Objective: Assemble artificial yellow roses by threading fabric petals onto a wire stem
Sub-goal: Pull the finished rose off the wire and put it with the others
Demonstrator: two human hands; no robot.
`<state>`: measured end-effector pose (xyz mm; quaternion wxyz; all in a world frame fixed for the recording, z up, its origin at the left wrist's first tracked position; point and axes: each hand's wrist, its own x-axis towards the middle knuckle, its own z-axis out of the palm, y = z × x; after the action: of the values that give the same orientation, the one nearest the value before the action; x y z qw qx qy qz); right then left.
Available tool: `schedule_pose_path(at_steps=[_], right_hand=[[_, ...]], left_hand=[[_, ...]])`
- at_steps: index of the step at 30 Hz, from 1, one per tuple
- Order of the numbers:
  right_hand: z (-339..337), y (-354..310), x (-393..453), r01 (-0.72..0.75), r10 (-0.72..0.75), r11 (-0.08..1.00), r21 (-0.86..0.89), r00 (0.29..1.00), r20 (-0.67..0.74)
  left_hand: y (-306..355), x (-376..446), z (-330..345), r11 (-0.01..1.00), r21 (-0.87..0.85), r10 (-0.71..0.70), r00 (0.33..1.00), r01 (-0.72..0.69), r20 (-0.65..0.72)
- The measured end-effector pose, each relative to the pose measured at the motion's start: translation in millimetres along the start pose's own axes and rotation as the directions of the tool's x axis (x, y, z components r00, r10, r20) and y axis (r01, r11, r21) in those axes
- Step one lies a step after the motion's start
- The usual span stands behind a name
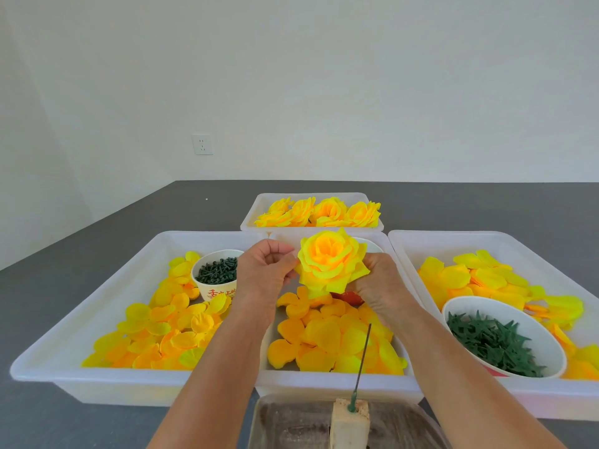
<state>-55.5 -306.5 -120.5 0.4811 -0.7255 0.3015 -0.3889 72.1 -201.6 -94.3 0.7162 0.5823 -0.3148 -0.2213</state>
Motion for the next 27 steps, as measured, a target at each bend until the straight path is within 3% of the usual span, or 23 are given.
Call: schedule_pose_path(at_steps=[5, 11, 15, 18, 22, 27], right_hand=[[-1.4, 2.6, 0.7, 0.017, -0.018, 1.0, -0.019, 1.0, -0.02], [-0.9, 0.4, -0.1, 0.107, -0.107, 0.994, -0.021, 0.994, 0.006], [-1.6, -2.2, 0.1, 0.131, -0.13, 0.991, 0.012, 0.99, -0.057], [-1.6, -3.2, 0.6, 0.14, -0.138, 0.99, 0.01, 0.985, -0.1], [-2.3, -2.6, 1.3, 0.127, -0.127, 0.992, -0.01, 0.983, -0.135], [-2.4, -3.2, 1.4, 0.132, -0.128, 0.991, 0.029, 0.986, -0.107]], left_hand=[[0.5, -0.6, -0.3, 0.996, -0.088, -0.006, 0.994, 0.015, 0.105], [-0.9, 0.2, -0.3, 0.994, -0.004, 0.109, 0.994, -0.11, -0.019], [1.2, 1.2, -0.2, 0.959, -0.252, -0.098, 0.987, 0.129, 0.13], [2.1, 1.0, 0.3, 0.935, -0.257, -0.18, 0.951, 0.245, 0.252], [2.9, -0.8, 0.0, 0.952, -0.189, -0.181, 0.94, 0.241, 0.289], [1.5, 1.9, -1.3, 0.959, -0.23, -0.127, 0.978, 0.163, 0.165]])
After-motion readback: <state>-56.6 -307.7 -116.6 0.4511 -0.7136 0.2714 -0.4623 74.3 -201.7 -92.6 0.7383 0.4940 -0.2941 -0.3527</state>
